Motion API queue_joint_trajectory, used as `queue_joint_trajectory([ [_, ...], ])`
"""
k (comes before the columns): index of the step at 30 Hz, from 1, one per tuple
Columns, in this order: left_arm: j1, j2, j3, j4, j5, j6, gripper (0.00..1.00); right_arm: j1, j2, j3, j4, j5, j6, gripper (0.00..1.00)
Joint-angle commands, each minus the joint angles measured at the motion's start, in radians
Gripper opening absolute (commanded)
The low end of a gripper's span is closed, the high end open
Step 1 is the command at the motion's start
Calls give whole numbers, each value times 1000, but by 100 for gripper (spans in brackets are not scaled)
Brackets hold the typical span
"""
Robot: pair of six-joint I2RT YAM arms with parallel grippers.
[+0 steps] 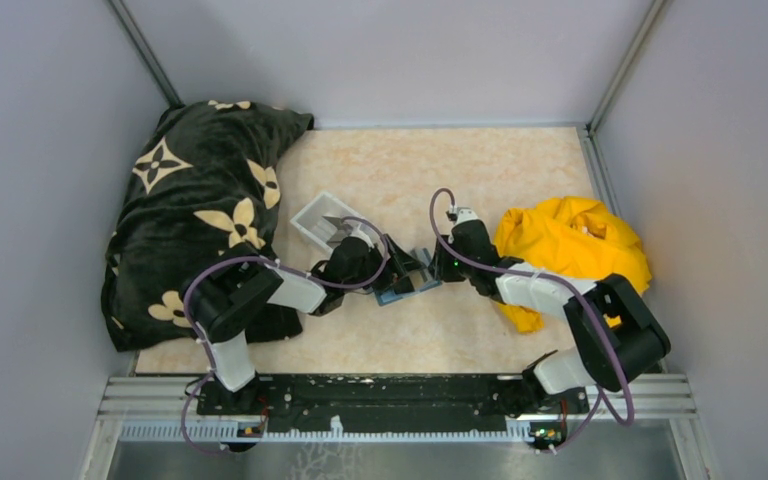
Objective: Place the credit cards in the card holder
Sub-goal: Insert the credit card into the card holder.
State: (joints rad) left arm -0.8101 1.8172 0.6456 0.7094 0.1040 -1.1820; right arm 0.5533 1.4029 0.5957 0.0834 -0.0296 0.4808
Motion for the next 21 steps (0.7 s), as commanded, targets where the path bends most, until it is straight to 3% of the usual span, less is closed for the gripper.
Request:
queue_joint_trajectory([
  [1,-8,94,-85,-183,-18,39,86,-6,-24,-5,41,-15,9,31],
  [10,-7,85,-86,-218,-39,54,86,-6,-124,-6,-55,149,-18,31],
  [21,-8,68,-140,-122,-39,58,84,11,-66,13,-13,49,-15,30],
])
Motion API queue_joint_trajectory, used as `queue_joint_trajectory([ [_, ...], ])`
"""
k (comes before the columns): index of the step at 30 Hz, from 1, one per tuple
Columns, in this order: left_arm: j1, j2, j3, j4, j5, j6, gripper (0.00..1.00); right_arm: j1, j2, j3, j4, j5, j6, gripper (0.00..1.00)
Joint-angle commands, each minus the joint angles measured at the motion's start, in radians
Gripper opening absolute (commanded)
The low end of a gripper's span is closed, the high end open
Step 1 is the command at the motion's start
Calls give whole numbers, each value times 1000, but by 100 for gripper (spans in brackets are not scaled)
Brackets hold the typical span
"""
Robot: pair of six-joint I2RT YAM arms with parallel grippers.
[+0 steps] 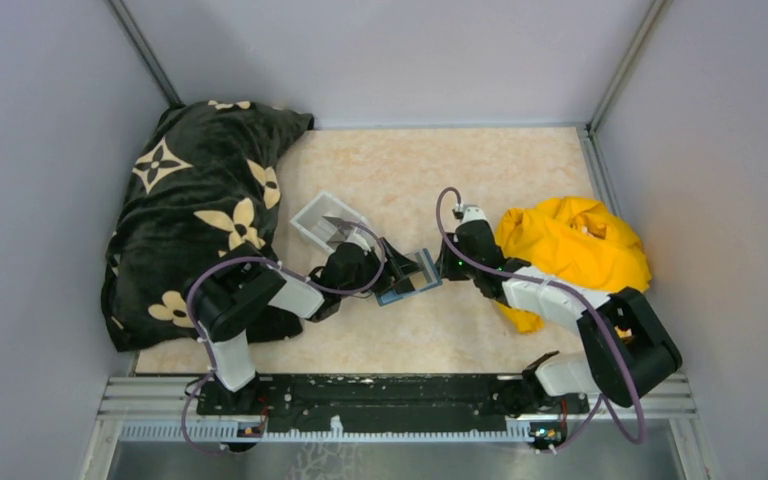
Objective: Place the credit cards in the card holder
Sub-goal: Insert the credit card into the card holder.
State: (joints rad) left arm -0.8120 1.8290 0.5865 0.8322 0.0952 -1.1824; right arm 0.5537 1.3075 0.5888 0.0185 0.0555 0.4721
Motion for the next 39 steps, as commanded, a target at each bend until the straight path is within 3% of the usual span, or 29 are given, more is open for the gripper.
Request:
queue_joint_trajectory([
  [1,-6,50,-85,-245,-33,63,84,15,37,20,60,-40,-6,29],
  [11,-7,-40,-136,-245,-88,65,65,72,57,48,74,-19,0,26],
  [14,-7,-50,-142,-250,-95,63,46,80,59,53,75,-15,0,26],
  [22,-7,-84,-163,-262,-127,37,31,108,62,65,72,-7,-6,26],
  [30,-7,-138,-142,-300,-160,83,8,136,73,90,89,-25,-23,25],
  [33,-7,-172,-121,-313,-155,149,2,140,78,106,89,-37,-30,25],
  [39,-7,-252,-108,-329,-102,244,0,139,60,108,94,-86,-34,27],
])
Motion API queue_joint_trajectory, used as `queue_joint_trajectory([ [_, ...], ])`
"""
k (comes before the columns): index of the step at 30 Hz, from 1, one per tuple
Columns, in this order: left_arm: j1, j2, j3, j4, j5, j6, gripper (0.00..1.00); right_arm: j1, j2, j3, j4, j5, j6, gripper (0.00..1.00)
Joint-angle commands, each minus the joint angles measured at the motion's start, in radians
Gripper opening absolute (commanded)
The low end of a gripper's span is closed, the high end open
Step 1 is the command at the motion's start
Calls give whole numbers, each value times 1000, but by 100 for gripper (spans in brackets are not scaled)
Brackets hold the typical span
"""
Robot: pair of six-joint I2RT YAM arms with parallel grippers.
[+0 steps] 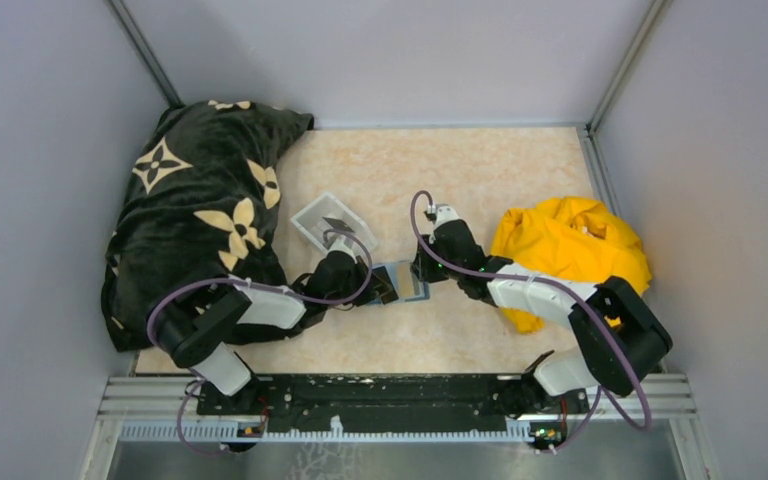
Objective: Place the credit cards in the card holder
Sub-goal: Insert the credit card into the card holder.
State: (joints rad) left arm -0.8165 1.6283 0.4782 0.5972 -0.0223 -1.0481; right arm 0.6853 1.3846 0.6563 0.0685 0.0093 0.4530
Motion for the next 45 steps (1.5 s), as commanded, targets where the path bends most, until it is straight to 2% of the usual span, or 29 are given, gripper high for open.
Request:
queue_joint_trajectory([
  [1,-1,-70,-6,-94,26,117,0,8,-22,35,54,-53,-13,28],
  [10,1,-230,-67,-29,154,147,0,-41,-81,-54,224,-274,50,35],
  [18,10,-255,-80,43,290,115,0,-81,-140,-131,347,-434,127,37],
  [25,55,-218,-157,264,378,24,0,-100,-144,-190,427,-499,180,37],
  [35,77,-115,-152,452,517,-19,0,-105,-78,-234,576,-563,250,37],
  [45,110,1,-170,665,599,-108,1,-118,-30,-271,673,-609,293,35],
])
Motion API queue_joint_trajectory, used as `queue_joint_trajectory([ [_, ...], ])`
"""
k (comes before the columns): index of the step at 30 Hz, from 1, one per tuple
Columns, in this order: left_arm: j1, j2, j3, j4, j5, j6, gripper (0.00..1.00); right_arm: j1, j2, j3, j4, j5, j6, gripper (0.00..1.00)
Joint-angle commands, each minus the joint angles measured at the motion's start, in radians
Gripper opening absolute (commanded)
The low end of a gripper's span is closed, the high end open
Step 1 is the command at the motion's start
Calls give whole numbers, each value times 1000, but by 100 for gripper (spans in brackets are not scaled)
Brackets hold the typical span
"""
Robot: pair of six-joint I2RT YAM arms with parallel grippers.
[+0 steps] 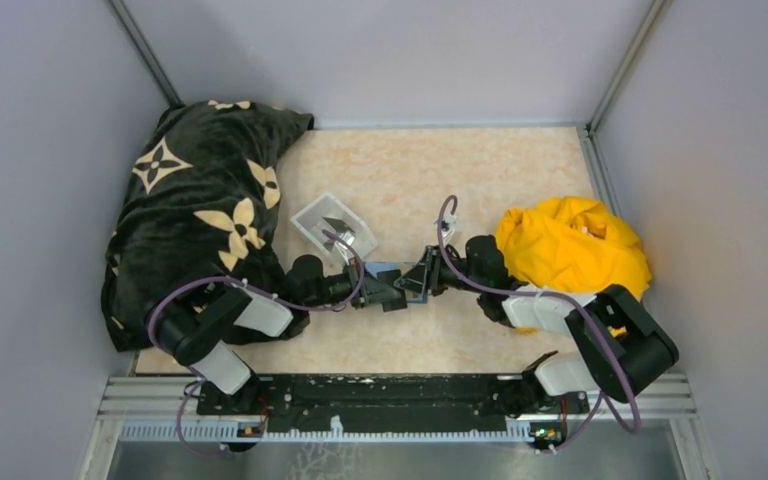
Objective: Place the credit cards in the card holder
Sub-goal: Insert the credit card into the card holder.
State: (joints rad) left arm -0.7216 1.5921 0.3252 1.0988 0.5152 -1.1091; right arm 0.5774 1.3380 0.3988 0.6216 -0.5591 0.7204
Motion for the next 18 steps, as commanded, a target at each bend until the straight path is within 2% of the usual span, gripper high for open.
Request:
queue_joint_trajectory([
  [1,18,51,-16,188,71,-57,1,-11,21,-20,140,-49,33,34],
  [3,24,80,-14,229,89,-77,2,-14,34,-28,173,-62,54,26],
  [6,34,107,-27,276,96,-97,5,-23,49,-44,242,-89,95,1],
  [7,39,108,-35,278,91,-99,7,-26,53,-47,264,-100,109,0],
  [12,63,48,-88,197,26,-90,41,-31,54,-48,319,-116,157,0],
  [18,91,-154,-116,-121,-114,-3,67,-33,18,-44,299,-78,178,0],
])
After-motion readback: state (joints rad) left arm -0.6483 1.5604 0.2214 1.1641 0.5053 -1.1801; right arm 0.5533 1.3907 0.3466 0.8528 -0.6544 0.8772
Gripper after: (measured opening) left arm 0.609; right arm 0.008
